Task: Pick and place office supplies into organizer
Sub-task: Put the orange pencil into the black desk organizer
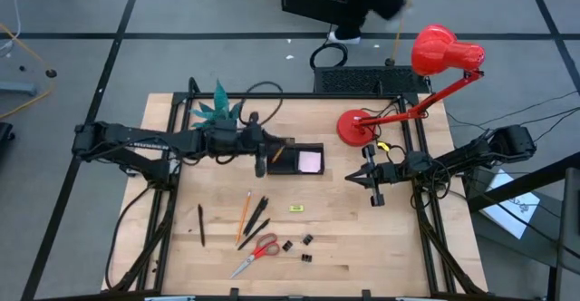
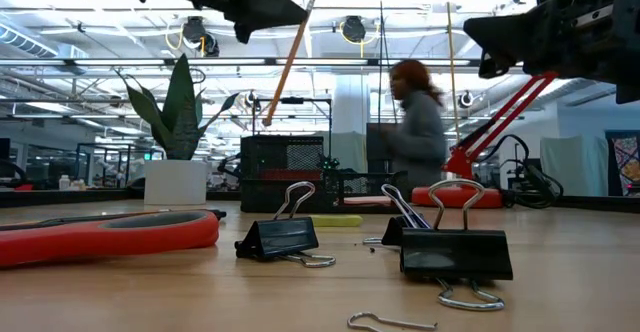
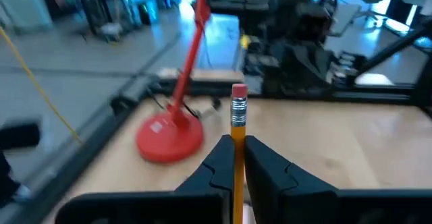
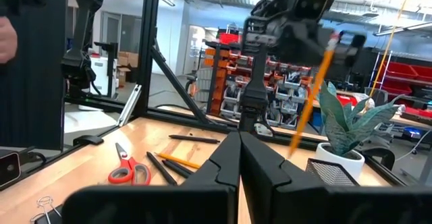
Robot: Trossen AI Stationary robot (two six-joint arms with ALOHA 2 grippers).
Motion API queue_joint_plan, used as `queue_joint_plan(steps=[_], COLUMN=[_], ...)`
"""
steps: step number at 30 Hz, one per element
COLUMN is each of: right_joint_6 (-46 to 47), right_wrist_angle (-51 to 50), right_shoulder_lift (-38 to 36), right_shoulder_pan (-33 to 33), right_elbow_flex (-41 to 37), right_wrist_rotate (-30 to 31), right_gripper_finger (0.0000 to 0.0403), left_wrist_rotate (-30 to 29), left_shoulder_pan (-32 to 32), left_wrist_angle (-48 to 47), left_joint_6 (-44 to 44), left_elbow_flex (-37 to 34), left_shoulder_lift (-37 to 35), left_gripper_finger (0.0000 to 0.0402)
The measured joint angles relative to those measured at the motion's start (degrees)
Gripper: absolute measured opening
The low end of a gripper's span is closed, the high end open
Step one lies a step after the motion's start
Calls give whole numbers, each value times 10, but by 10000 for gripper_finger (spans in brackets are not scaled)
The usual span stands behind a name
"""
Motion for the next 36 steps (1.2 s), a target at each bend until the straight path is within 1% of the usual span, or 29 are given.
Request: queue_joint_plan(steps=[2, 5, 8, 12, 15, 25, 36], right_joint_6=[0, 0, 0, -2, -2, -2, -2], right_wrist_angle=[-3, -7, -10, -10, -12, -19, -30], right_shoulder_lift=[0, 0, 0, 0, 0, 0, 0], right_shoulder_pan=[0, 0, 0, 0, 0, 0, 0], right_elbow_flex=[0, 0, 0, 0, 0, 0, 0], right_wrist_rotate=[0, 0, 1, 2, 2, 2, 2], right_gripper_finger=[4, 4, 4, 4, 4, 4, 4], left_wrist_rotate=[0, 2, 20, 48, 61, 64, 63], left_shoulder_pan=[13, 33, 54, 79, 91, 104, 99], left_wrist_angle=[9, 19, 23, 22, 24, 13, -7], left_joint_6=[23, 34, 36, 36, 36, 52, 42], left_elbow_flex=[8, 22, 32, 40, 53, 92, 93], left_shoulder_lift=[0, 0, 2, 32, 69, 161, 223], left_gripper_finger=[26, 23, 20, 26, 31, 30, 24])
